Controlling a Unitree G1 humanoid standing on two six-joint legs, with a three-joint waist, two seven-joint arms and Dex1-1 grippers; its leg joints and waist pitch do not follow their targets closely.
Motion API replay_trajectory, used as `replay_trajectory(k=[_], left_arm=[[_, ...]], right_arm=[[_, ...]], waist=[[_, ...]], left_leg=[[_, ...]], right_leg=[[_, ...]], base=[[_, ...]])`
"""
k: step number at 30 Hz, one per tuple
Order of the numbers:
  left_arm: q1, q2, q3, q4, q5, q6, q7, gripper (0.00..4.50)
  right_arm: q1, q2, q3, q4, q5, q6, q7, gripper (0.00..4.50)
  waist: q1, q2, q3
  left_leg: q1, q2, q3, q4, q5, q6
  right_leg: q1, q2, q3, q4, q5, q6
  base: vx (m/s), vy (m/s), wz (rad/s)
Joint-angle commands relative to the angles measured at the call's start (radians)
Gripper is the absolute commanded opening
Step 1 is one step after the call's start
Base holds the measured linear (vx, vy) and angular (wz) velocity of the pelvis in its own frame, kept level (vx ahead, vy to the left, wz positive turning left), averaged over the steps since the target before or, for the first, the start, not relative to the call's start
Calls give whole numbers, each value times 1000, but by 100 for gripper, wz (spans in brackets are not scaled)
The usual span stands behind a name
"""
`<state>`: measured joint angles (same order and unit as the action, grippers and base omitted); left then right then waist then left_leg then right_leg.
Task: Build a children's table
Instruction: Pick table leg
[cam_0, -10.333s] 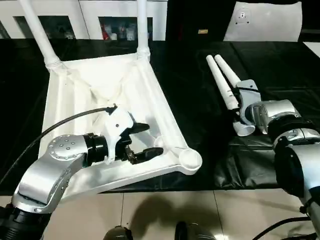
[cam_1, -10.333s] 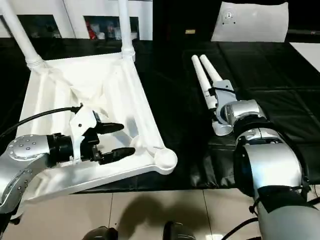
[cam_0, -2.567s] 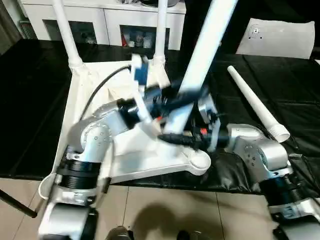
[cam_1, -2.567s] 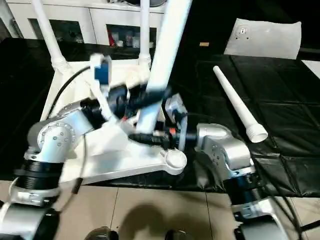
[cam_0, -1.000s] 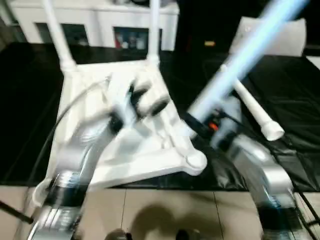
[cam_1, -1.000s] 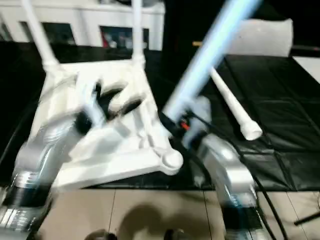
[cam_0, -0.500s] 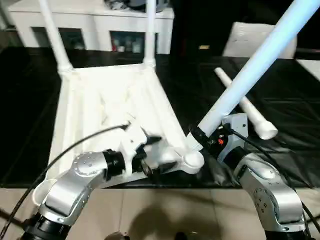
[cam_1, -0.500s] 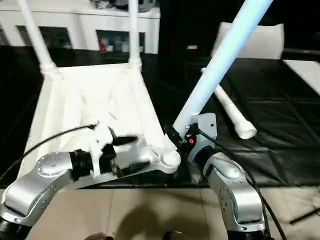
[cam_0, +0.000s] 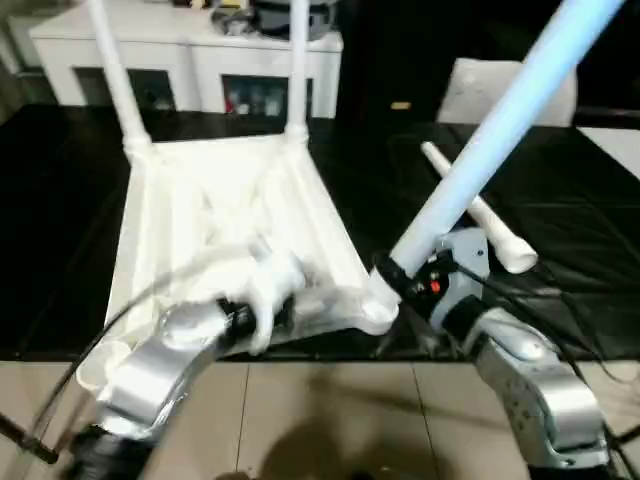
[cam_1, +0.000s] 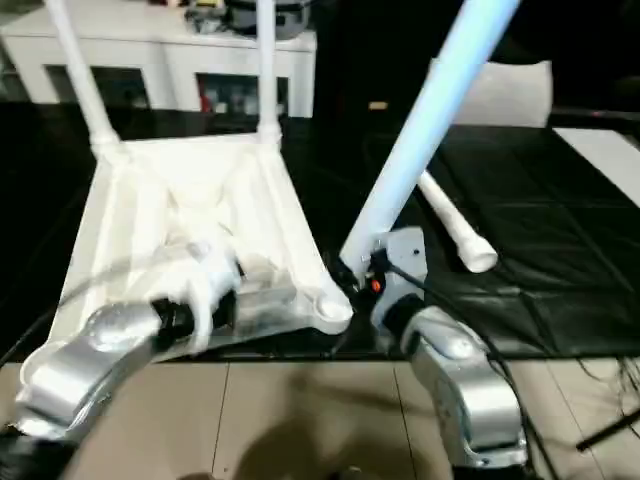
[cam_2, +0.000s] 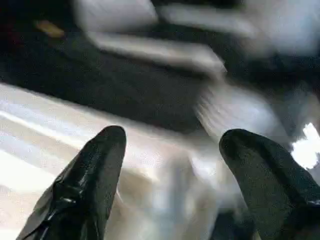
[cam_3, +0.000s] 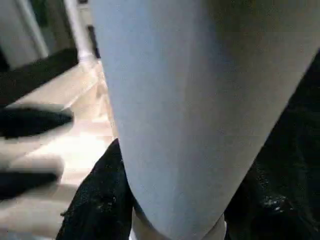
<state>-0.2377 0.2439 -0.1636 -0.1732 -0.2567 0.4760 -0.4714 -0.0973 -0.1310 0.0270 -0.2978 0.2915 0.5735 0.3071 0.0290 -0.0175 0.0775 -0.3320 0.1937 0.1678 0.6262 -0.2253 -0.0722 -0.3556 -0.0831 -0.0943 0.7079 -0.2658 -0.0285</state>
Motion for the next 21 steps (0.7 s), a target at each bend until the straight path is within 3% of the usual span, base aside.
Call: replay_trajectory(k=[1, 2, 3, 4, 5, 6, 7, 8, 9, 10, 11, 12, 13, 14, 15, 16, 17, 18, 19, 20, 21], left_arm=[[38, -1, 55, -2, 5, -5, 75, 357], [43, -2, 57, -5, 14, -14, 86, 357], [53, -6, 61, -10, 37, -32, 114, 357], [57, -25, 81, -8, 45, -33, 157, 357], [59, -37, 93, -8, 46, -35, 178, 357], [61, -43, 100, -10, 47, -33, 190, 357], [67, -56, 118, -17, 50, -21, 219, 357], [70, -63, 124, -19, 56, -19, 230, 357], [73, -69, 129, -21, 62, -17, 240, 357], [79, -77, 136, -23, 73, -20, 253, 357], [94, -91, 153, -32, 68, -7, 279, 357], [94, -91, 153, -32, 68, -7, 279, 357], [108, -82, 152, -43, 81, 3, 300, 357], [115, -75, 151, -51, 86, 14, 305, 357], [120, -71, 149, -57, 90, 21, 307, 357], [125, -63, 146, -63, 98, 20, 306, 357], [134, -54, 141, -75, 106, 20, 303, 357], [139, -50, 139, -80, 109, 19, 301, 357], [144, -47, 138, -86, 111, 19, 299, 357], [153, -44, 142, -91, 106, 6, 288, 357], [160, -46, 148, -97, 102, 6, 286, 357]], right_arm=[[-28, -15, -32, -23, 24, 42, -25, 191], [-30, -17, -34, -25, 19, 45, -29, 191], [-35, -24, -38, -30, 2, 52, -39, 191], [-42, -26, -46, -30, 4, 64, -41, 191], [-44, -30, -44, -29, -4, 59, -42, 191], [-44, -34, -39, -29, -13, 53, -41, 191], [-44, -43, -28, -29, -32, 41, -40, 191], [-43, -44, -26, -31, -38, 39, -43, 191], [-42, -45, -24, -33, -43, 38, -47, 191], [-39, -43, -22, -37, -45, 40, -51, 191], [-29, -29, -32, -58, -20, 68, -62, 191], [-29, -29, -32, -58, -20, 68, -62, 191], [-18, -24, -34, -78, -3, 120, -86, 191], [-8, -24, -31, -86, -5, 129, -94, 191], [1, -24, -28, -91, -10, 130, -97, 191], [10, -24, -23, -93, -16, 120, -97, 191], [24, -20, -17, -94, -30, 96, -97, 191], [30, -19, -13, -94, -38, 82, -97, 191], [36, -19, -8, -93, -49, 66, -97, 191], [44, -20, -2, -90, -62, 48, -97, 191], [49, -14, -4, -88, -59, 48, -101, 191]], waist=[[33, -78, -59], [23, -54, -35], [47, -44, -70], [44, -40, -54], [26, -38, -48], [19, -15, -73], [-1, 14, -79], [-9, 22, -80], [-23, 29, -75], [-39, 19, -76], [-38, 20, -70], [-38, 15, -67], [-41, -22, -69], [-21, -47, -69], [7, -80, -84], [23, -80, -89], [35, -66, -99], [35, -66, -99], [20, -41, -92], [21, -20, -88], [21, -17, -83]], left_leg=[[58, 9, 10, 24, -363, -49], [66, -30, -17, 146, -154, -25], [-24, -48, -58, 119, -9, 6], [-34, -10, -70, 48, -69, -33], [-13, 1, -62, -27, -240, -89], [4, 20, -79, -45, -295, -107], [20, 91, -126, -98, -326, -98], [20, 136, -149, -128, -320, -78], [8, 186, -166, -169, -365, -23], [9, 214, -178, -197, -405, 32], [5, 206, -157, -203, -440, 82], [-4, 189, -136, -200, -460, 101], [-44, 100, -90, -141, -442, 96], [-49, -1, -30, -20, -384, 54], [-47, -61, 1, 123, -165, 67], [-118, -48, -31, 82, -53, 36], [-96, -39, -46, 32, -42, 47], [-96, -39, -46, 32, -42, 47], [-84, -13, -71, -19, -20, 94], [-56, 11, -76, -36, -71, 92], [-39, 14, -69, -35, -112, 91]], right_leg=[[-72, -53, 129, -162, -851, 119], [-138, -118, 135, -263, -1172, 115], [-38, -110, 207, -224, -1148, 118], [-28, -113, 164, -186, -919, 71], [-46, -25, 94, -154, -679, 33], [-35, -7, 83, -127, -505, 5], [-18, 7, 68, -99, -184, -62], [-8, 6, 53, -80, -81, -91], [-4, 2, 32, -40, -16, -109], [-9, -1, 22, -7, -34, -111], [-18, -8, 28, 5, -49, -111], [-12, -15, 37, -6, -53, -122], [18, -46, 77, -100, -172, -147], [-7, -59, 79, -188, -447, -102], [-29, -90, 117, -250, -845, 87], [30, -100, 136, -195, -747, 244], [24, -78, 138, -186, -533, 290], [24, -78, 138, -186, -533, 290], [17, -37, 86, -179, -247, 212], [10, -36, 61, -199, -266, 169], [1, -36, 56, -216, -320, 148]], base=[[-4, -157, 12], [-4, -157, 12], [0, -140, 0], [0, 0, 0], [0, 0, 0], [0, 0, 0], [-66, -18, 14], [-66, -18, 14], [0, 0, 0], [-27, -58, -3], [-27, -58, -3], [1, -131, -2], [-47, -177, -9], [-47, -177, -9], [-60, -184, -19], [0, -157, -15], [0, -157, -15], [-4, -123, 3], [-32, -112, 4], [-32, -112, 4], [-34, -78, 3]])
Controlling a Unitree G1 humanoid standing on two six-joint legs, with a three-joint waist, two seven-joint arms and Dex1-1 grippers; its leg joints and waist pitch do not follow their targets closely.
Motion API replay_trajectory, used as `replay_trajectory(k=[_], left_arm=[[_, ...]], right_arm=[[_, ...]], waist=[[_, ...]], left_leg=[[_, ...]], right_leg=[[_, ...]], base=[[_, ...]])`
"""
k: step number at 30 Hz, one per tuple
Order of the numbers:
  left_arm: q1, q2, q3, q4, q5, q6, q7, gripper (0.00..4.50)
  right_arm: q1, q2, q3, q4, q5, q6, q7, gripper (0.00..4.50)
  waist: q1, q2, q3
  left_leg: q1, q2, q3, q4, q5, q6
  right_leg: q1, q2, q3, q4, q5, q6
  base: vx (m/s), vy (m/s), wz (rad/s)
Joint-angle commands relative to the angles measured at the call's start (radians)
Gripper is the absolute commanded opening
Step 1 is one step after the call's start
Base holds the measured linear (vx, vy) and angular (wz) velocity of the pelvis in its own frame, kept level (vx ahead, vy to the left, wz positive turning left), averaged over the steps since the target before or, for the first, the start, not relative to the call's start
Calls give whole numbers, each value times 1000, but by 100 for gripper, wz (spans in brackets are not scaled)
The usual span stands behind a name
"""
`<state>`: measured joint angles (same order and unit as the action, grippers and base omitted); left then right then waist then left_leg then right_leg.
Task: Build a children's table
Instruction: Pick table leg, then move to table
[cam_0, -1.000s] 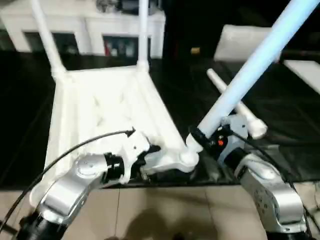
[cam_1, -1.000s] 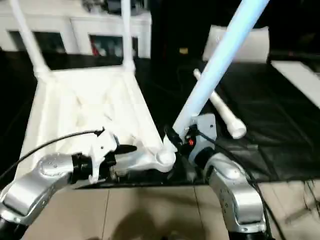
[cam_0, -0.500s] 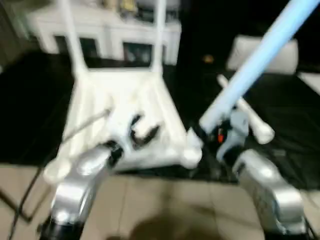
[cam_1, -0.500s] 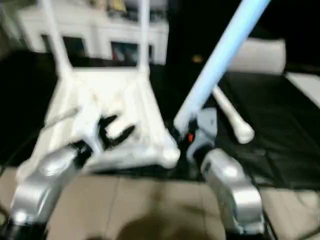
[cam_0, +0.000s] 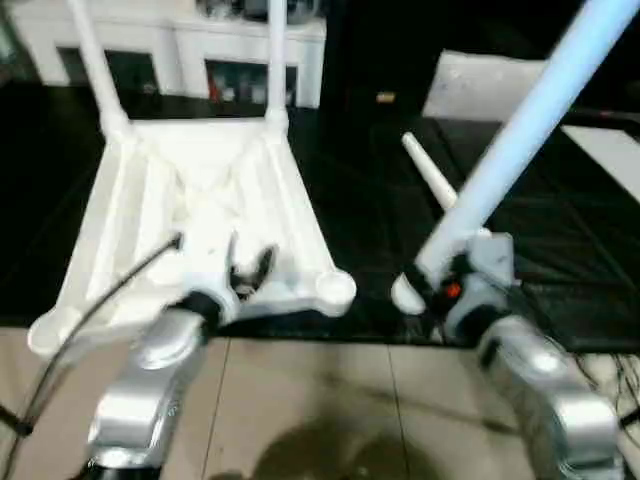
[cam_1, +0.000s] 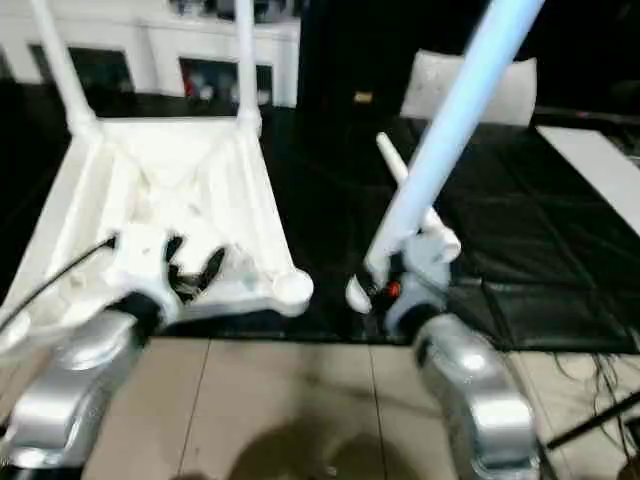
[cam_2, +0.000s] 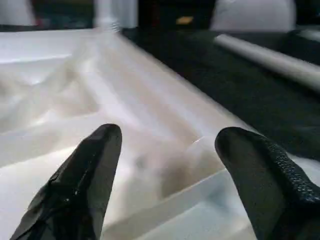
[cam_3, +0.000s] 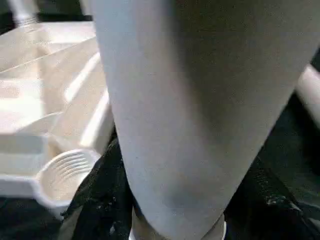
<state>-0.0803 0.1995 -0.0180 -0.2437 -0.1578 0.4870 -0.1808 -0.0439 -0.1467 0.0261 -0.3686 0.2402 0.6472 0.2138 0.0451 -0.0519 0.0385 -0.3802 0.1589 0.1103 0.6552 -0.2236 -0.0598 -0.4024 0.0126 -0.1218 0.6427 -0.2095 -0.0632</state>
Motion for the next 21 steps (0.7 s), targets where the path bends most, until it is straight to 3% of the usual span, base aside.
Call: replay_trajectory(k=[1, 2, 3, 4, 5, 6, 7, 8, 9, 10, 11, 12, 13, 14, 15, 16, 17, 18, 20, 21], left_arm=[[8, -4, 7, -31, -1, -10, -5, 357], [15, -4, 9, -39, 2, -7, 2, 357], [16, -3, 8, -42, 4, -5, 4, 357], [17, -2, 10, -44, 5, -4, 6, 357], [17, -2, 10, -44, 5, -4, 6, 357], [18, 1, 10, -49, 4, -3, 5, 357], [21, -1, 18, -62, -12, -2, -1, 357], [23, -3, 25, -70, -26, -5, -7, 357], [23, -3, 25, -70, -26, -5, -7, 357], [26, -5, 34, -78, -35, -10, -12, 357], [28, -8, 42, -78, -36, -15, -11, 357], [30, -7, 48, -77, -35, -13, -9, 357], [30, -6, 53, -75, -35, -13, -7, 357], [30, -4, 57, -73, -34, -11, -7, 357], [30, -4, 57, -73, -34, -11, -7, 357], [30, 2, 57, -71, -33, -11, -11, 357], [30, 5, 58, -71, -34, -10, -13, 357], [30, 13, 54, -72, -35, -7, -20, 357], [29, 17, 53, -77, -33, -7, -27, 357], [29, 19, 52, -79, -33, -6, -29, 357]], right_arm=[[-3, 7, -7, -15, -6, -27, -13, 191], [-2, 21, -20, -9, 0, -27, -28, 191], [-3, 22, -22, -9, 3, -24, -33, 191], [-4, 26, -25, -7, 6, -26, -36, 191], [-4, 26, -25, -7, 6, -26, -36, 191], [-4, 31, -28, -4, 15, -29, -36, 191], [-4, 42, -34, 0, 26, -35, -33, 191], [-4, 48, -35, 2, 30, -39, -28, 191], [-4, 48, -35, 2, 30, -39, -28, 191], [-4, 53, -31, 4, 29, -46, -23, 191], [-4, 53, -25, 5, 27, -51, -21, 191], [-5, 52, -17, 8, 26, -54, -17, 191], [-7, 50, -11, 10, 25, -56, -13, 191], [-8, 48, -4, 13, 24, -57, -10, 191], [-8, 48, -4, 13, 24, -57, -10, 191], [-11, 46, 6, 18, 21, -64, -3, 191], [-12, 46, 10, 20, 18, -68, 2, 191], [-14, 46, 19, 28, 10, -80, 10, 191], [-16, 47, 20, 37, 10, -85, 10, 191], [-18, 46, 20, 41, 10, -88, 10, 191]], waist=[[2, 18, -42], [0, 15, -37], [-2, 24, -24], [-8, 35, -17], [-16, 43, -13], [-5, 64, -11], [31, 45, -3], [17, 9, -14], [21, -21, -27], [48, -6, -2], [50, -15, -11], [63, -4, -28], [58, 10, -35], [46, 18, -36], [40, 21, -39], [39, 35, -45], [37, 38, -46], [33, 33, -50], [31, 36, -42], [30, 35, -34]], left_leg=[[23, 50, -5, -65, -144, 71], [22, 47, 5, -75, -161, 60], [55, 59, 7, -82, -227, 57], [80, 79, 0, -89, -314, 50], [88, 102, -11, -103, -390, 46], [32, 221, -67, -212, -595, 35], [-18, 188, -19, -256, -733, 23], [56, 107, 32, -186, -675, 0], [74, 40, 28, -98, -496, -36], [54, 36, 18, -5, -178, 1], [21, 40, 3, -19, -103, 7], [13, 49, 10, -72, -27, -16], [22, 61, 10, -96, -24, -28], [22, 68, 8, -104, -44, -34], [18, 71, 4, -108, -39, -35], [20, 74, 3, -108, -35, -23], [17, 78, 0, -109, -29, -21], [14, 81, 1, -111, -13, -12], [25, 83, 7, -120, -139, -21], [35, 85, 11, -128, -235, -26]], right_leg=[[48, -135, 73, -161, -422, 159], [63, -135, 59, -176, -469, 146], [47, -136, 37, -207, -555, 140], [51, -143, 6, -223, -586, 128], [58, -140, -12, -226, -570, 119], [129, -133, 16, -18, -322, 66], [122, -108, 43, 84, -182, 33], [65, -124, 116, 46, -359, 41], [45, -180, 149, -79, -581, 70], [26, -261, 200, -171, -883, 109], [60, -255, 195, -150, -874, 123], [67, -196, 154, -120, -666, 112], [60, -149, 129, -83, -373, 68], [62, -139, 122, -66, -182, 13], [72, -141, 119, -57, -102, -11], [77, -147, 115, -54, 5, -46], [83, -151, 114, -52, 46, -59], [89, -150, 111, -52, 110, -76], [95, -154, 110, -67, -3, -92], [97, -153, 111, -83, -137, -92]], base=[[0, 0, 0], [0, 0, 0], [0, 0, 0], [0, 0, 0], [0, 0, 0], [-69, 23, -2], [-51, 8, 11], [-51, 8, 11], [59, -66, 8], [70, -71, -18], [102, -70, -16], [0, 0, 0], [0, 0, 0], [0, 0, 0], [0, 0, 0], [0, 0, 0], [0, 0, 0], [0, 0, 0], [0, 0, 0], [0, 0, 0]])
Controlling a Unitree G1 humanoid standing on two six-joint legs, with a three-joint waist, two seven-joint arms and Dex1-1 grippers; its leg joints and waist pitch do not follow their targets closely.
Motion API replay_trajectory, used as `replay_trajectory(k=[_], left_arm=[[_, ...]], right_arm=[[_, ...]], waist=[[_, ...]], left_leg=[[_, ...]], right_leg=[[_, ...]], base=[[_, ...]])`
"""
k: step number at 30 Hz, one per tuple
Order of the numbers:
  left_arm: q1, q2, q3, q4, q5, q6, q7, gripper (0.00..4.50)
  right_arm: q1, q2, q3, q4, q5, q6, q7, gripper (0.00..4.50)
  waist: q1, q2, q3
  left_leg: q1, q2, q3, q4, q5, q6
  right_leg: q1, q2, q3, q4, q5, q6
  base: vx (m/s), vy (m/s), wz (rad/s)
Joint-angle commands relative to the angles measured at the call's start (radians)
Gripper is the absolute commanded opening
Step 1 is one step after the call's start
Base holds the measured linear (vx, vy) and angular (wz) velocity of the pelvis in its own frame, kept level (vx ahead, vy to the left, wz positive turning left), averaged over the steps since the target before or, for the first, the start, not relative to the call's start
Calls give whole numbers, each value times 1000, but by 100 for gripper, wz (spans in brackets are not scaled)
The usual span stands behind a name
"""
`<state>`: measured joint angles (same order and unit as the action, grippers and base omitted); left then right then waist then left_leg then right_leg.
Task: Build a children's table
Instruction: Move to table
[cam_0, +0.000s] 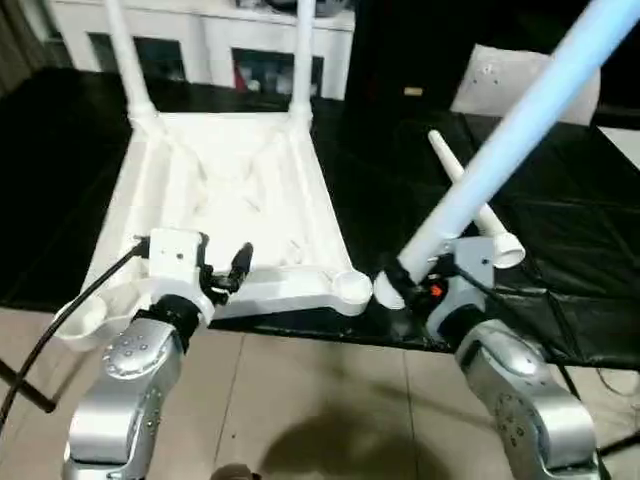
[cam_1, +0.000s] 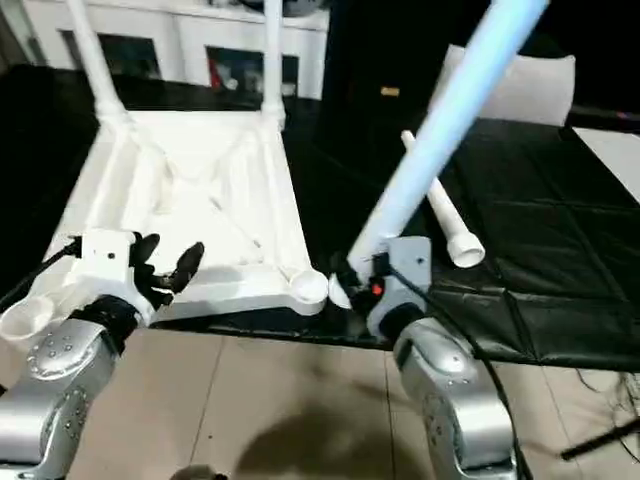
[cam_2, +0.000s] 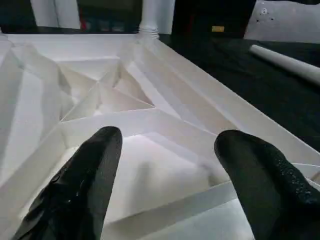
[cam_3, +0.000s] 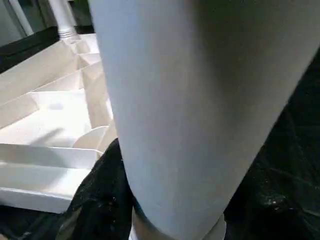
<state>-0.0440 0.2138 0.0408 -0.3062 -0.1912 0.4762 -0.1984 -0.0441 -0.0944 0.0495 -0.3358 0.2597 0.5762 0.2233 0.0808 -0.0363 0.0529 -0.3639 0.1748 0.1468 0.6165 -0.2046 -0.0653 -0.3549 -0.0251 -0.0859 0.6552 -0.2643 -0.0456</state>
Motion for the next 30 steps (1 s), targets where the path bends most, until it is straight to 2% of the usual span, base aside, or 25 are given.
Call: replay_trajectory(k=[1, 2, 4, 5, 7, 9, 10, 11, 12, 13, 14, 15, 16, 17, 18, 19, 20, 21, 22, 23, 24, 25, 26, 27, 30], left_arm=[[-7, 7, -6, -17, 2, 5, -13, 357], [-7, 8, -6, -17, 3, 6, -14, 357], [-4, 11, -10, -18, 6, 6, -19, 357], [-4, 11, -11, -18, 7, 6, -21, 357], [-1, 17, -21, -22, 12, 6, -29, 357], [-1, 22, -28, -24, 15, 6, -35, 357], [-2, 28, -37, -24, 16, 7, -38, 357], [-2, 28, -37, -24, 17, 6, -39, 357], [-4, 31, -40, -24, 17, 5, -41, 357], [-5, 33, -43, -23, 18, 5, -43, 357], [-6, 33, -45, -23, 18, 5, -44, 357], [-8, 35, -49, -22, 20, 4, -46, 357], [-11, 37, -54, -20, 23, 4, -50, 357], [-11, 37, -55, -20, 24, 4, -50, 357], [-12, 38, -58, -20, 26, 5, -52, 357], [-12, 40, -63, -19, 29, 5, -56, 357], [-11, 41, -64, -19, 29, 5, -57, 357], [-11, 42, -65, -19, 29, 5, -58, 357], [-9, 46, -68, -19, 31, 4, -62, 357], [-9, 47, -69, -19, 31, 4, -62, 357], [-9, 50, -71, -19, 32, 3, -64, 357], [-8, 52, -73, -20, 34, 3, -65, 357], [-8, 52, -74, -20, 34, 3, -65, 357], [-5, 55, -79, -22, 35, 2, -67, 357], [4, 63, -86, -29, 29, 4, -84, 357]], right_arm=[[-20, -7, -1, 13, -10, -19, 1, 191], [-21, -8, 0, 16, -11, -21, 2, 191], [-22, -10, 0, 19, -11, -24, 4, 191], [-22, -10, -1, 20, -11, -26, 5, 191], [-21, -12, 1, 23, -11, -26, 9, 191], [-20, -14, 2, 26, -10, -26, 11, 191], [-20, -15, 3, 30, -11, -30, 12, 191], [-20, -15, 3, 31, -11, -31, 12, 191], [-20, -14, 3, 32, -12, -34, 12, 191], [-20, -14, 2, 34, -11, -37, 13, 191], [-21, -14, 2, 34, -11, -39, 14, 191], [-21, -16, 3, 34, -12, -42, 16, 191], [-20, -18, 4, 34, -14, -47, 17, 191], [-20, -18, 4, 34, -13, -48, 17, 191], [-19, -20, 4, 34, -13, -51, 18, 191], [-15, -23, 4, 31, -12, -55, 21, 191], [-14, -23, 4, 30, -11, -55, 21, 191], [-13, -24, 4, 29, -11, -56, 22, 191], [-10, -26, 6, 29, -10, -58, 24, 191], [-9, -27, 7, 29, -10, -59, 25, 191], [-8, -29, 8, 30, -11, -61, 27, 191], [-7, -30, 8, 31, -9, -62, 28, 191], [-7, -31, 8, 31, -9, -63, 28, 191], [-5, -34, 7, 30, -10, -64, 30, 191], [-3, -35, 7, 32, -17, -69, 34, 191]], waist=[[-8, 22, -37], [-12, 19, -32], [-10, 19, -19], [-6, 19, -24], [-1, 19, -34], [-3, 24, -41], [-10, 39, -45], [-18, 37, -41], [-24, 26, -39], [-19, 10, -45], [-4, 8, -46], [40, 3, -66], [36, 9, -72], [29, 8, -67], [17, 41, -74], [-7, 63, -80], [-32, 66, -94], [-72, 57, -96], [-71, 41, -90], [-70, 41, -75], [-69, 6, -62], [-35, -13, -54], [-19, -14, -57], [-6, -10, -64], [-26, 21, -62]], left_leg=[[35, 66, -21, -96, -348, -19], [38, 63, -20, -100, -385, -19], [70, 51, -10, -102, -471, -7], [75, 50, -9, -103, -440, -2], [61, 52, -8, -112, -348, 15], [69, 60, -9, -117, -297, 31], [119, 78, 2, -117, -310, 2], [175, 121, -12, -132, -364, -36], [170, 127, -16, -144, -373, -13], [141, 77, 30, -116, -320, -6], [102, 27, 57, -89, -283, -19], [-3, -11, 15, -14, -142, 61], [-57, 6, -21, 15, -32, 90], [-69, -3, -22, 4, 8, 94], [-37, 24, -30, -48, 68, 93], [32, 56, -67, -66, 110, 130], [134, 111, -120, -62, 152, 205], [189, 183, -199, -80, 248, 410], [188, 183, -180, -59, 300, 505], [147, 151, -142, -67, 266, 507], [75, 42, -53, -55, 70, 417], [15, -43, -4, -1, -84, 303], [4, -33, -15, 20, -93, 248], [-30, -15, -32, 36, -46, 174], [-17, 12, -34, -43, 107, 95]], right_leg=[[48, -112, 72, -117, -238, -106], [55, -110, 70, -126, -308, -101], [60, -112, 64, -172, -545, -67], [71, -116, 65, -181, -565, -53], [92, -111, 70, -171, -462, -61], [93, -101, 67, -154, -328, -95], [64, -83, 77, -149, -300, -105], [21, -68, 64, -108, -226, -126], [18, -80, 62, -80, -129, -143], [46, -93, 95, -94, -34, -193], [87, -85, 133, -107, -10, -214], [184, -163, 192, -138, 84, -194], [202, -169, 187, -128, 162, -190], [194, -132, 162, -121, 198, -167], [154, -82, 98, -101, 215, -112], [106, -30, 53, -54, 185, -52], [17, -36, 36, -6, 128, -41], [-61, -70, 34, 50, -72, 4], [-100, -100, 59, 61, -59, 37], [-89, -97, 57, 55, -17, 40], [-19, -100, 76, -53, 59, 7], [62, -161, 150, -125, -94, -63], [92, -190, 176, -148, -195, -119], [133, -201, 180, -147, -260, -180], [96, -105, 97, -89, -16, -189]], base=[[0, 0, 0], [0, 0, 0], [0, 0, 0], [0, 0, 0], [30, 9, 1], [64, 16, 2], [70, 15, -12], [70, 15, -12], [85, 3, -30], [112, -9, -31], [112, -9, -31], [147, -9, -15], [135, -5, -8], [135, -5, -8], [97, 31, -11], [168, 23, 5], [168, 23, 5], [159, -2, 6], [70, 15, 4], [70, 15, 4], [52, -14, 8], [34, -56, 5], [34, -56, 5], [41, -70, 3], [36, -36, -5]])
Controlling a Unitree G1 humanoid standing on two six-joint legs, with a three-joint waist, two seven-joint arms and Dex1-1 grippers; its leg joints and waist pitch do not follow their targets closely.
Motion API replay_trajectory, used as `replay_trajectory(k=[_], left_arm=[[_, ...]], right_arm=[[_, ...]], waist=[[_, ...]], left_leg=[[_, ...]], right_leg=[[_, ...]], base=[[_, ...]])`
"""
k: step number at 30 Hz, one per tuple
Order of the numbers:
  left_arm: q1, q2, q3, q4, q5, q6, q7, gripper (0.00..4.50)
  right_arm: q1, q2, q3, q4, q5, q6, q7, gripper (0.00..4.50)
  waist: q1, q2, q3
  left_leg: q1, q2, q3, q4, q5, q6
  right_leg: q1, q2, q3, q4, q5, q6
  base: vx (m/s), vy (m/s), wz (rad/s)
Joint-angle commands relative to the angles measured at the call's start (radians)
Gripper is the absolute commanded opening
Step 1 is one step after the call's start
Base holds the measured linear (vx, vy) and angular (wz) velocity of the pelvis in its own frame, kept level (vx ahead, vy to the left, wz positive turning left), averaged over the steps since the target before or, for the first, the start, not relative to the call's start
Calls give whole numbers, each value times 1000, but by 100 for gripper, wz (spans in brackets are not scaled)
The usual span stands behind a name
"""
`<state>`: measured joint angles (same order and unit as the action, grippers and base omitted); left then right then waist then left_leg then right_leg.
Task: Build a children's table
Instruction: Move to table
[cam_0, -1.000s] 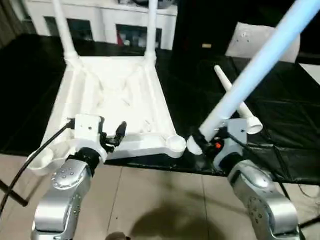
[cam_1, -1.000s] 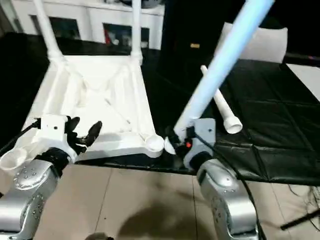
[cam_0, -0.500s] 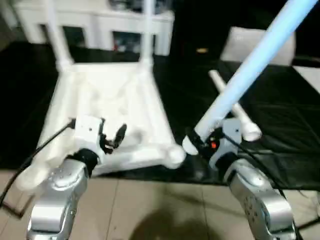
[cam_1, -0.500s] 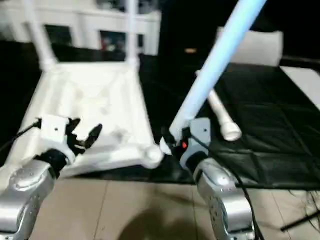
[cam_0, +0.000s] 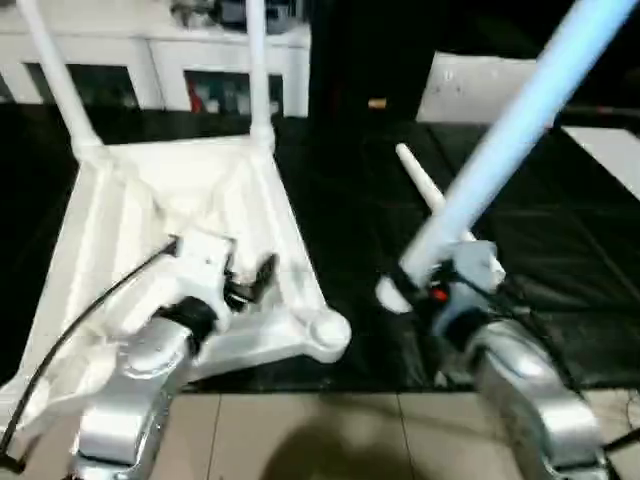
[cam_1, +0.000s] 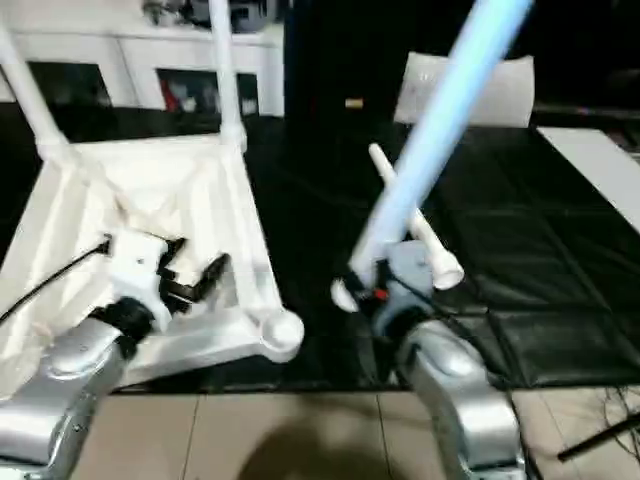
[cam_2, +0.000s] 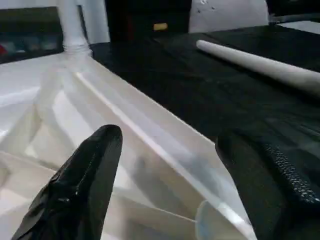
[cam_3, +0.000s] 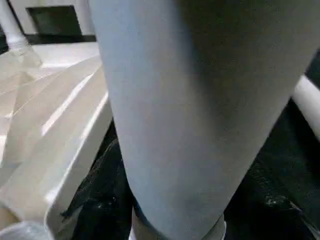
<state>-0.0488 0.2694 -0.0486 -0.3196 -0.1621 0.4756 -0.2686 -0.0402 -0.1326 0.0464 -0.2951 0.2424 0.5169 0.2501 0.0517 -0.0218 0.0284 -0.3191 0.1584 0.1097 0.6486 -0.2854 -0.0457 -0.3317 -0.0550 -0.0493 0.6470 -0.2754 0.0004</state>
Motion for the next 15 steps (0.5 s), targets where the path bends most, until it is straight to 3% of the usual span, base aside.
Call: replay_trajectory(k=[1, 2, 3, 4, 5, 6, 8, 9, 11, 12, 15], left_arm=[[16, 15, -3, -19, -7, 1, -32, 357], [23, 20, -4, -22, -22, -5, -55, 357], [30, 29, -4, -29, -47, -15, -91, 373], [30, 29, -4, -29, -47, -15, -91, 373], [36, 50, -12, -40, -76, -16, -145, 373], [38, 64, -21, -45, -86, -9, -172, 373], [38, 137, -74, -59, -102, 30, -285, 393], [38, 137, -74, -59, -102, 30, -285, 400], [28, 174, -94, -55, -119, 58, -339, 400], [24, 193, -102, -52, -129, 72, -368, 405], [11, 246, -128, -46, -155, 107, -450, 405]], right_arm=[[-6, 0, 13, -8, -8, -17, 9, 191], [-4, -1, 15, -7, -9, -27, 16, 191], [-1, -1, 13, -9, -2, -41, 26, 191], [-1, -1, 13, -9, -2, -41, 26, 191], [1, 0, 8, -10, 10, -48, 35, 191], [1, 0, 4, -9, 17, -46, 40, 191], [-2, -12, 1, -3, 28, -47, 53, 191], [-2, -12, 1, -3, 28, -47, 53, 191], [-9, -14, -3, 8, 24, -58, 56, 191], [-12, -16, -3, 14, 19, -66, 58, 191], [-18, -23, 1, 22, 13, -75, 68, 191]], waist=[[-8, 5, -53], [-9, 7, -58], [-5, 7, -64], [-5, 6, -65], [-6, 6, -64], [-2, 6, -58], [-6, 8, -38], [-7, 9, -35], [-9, 6, -28], [-8, 10, -26], [-12, 6, -20]], left_leg=[[-19, 35, -1, -74, 305, 92], [-27, 33, -7, -71, 377, 94], [-17, 32, -10, -58, 504, 79], [-16, 32, -13, -55, 553, 70], [-16, 29, -11, -52, 583, 39], [-20, 30, -7, -59, 507, 9], [-25, 41, 1, -87, 190, -41], [-25, 45, 0, -94, 117, -51], [-22, 51, 3, -103, -23, -61], [-20, 49, 6, -107, -66, -63], [-21, 45, 8, -115, -122, -57]], right_leg=[[37, -48, 45, -39, 258, -217], [42, -48, 46, -30, 335, -213], [26, -47, 47, -22, 467, -203], [21, -47, 49, -18, 509, -203], [19, -44, 48, -17, 538, -202], [17, -48, 47, -26, 481, -199], [17, -62, 51, -51, 238, -192], [18, -64, 51, -55, 177, -188], [16, -72, 57, -66, 53, -183], [13, -73, 60, -73, -15, -175], [7, -74, 66, -87, -144, -150]], base=[[0, 0, 0], [0, 0, 0], [0, 0, 0], [0, 0, 0], [0, 0, 0], [0, 0, 0], [0, 0, 0], [-89, -2, -3], [-96, -8, -3], [-74, -19, -1], [-67, -35, -1]])
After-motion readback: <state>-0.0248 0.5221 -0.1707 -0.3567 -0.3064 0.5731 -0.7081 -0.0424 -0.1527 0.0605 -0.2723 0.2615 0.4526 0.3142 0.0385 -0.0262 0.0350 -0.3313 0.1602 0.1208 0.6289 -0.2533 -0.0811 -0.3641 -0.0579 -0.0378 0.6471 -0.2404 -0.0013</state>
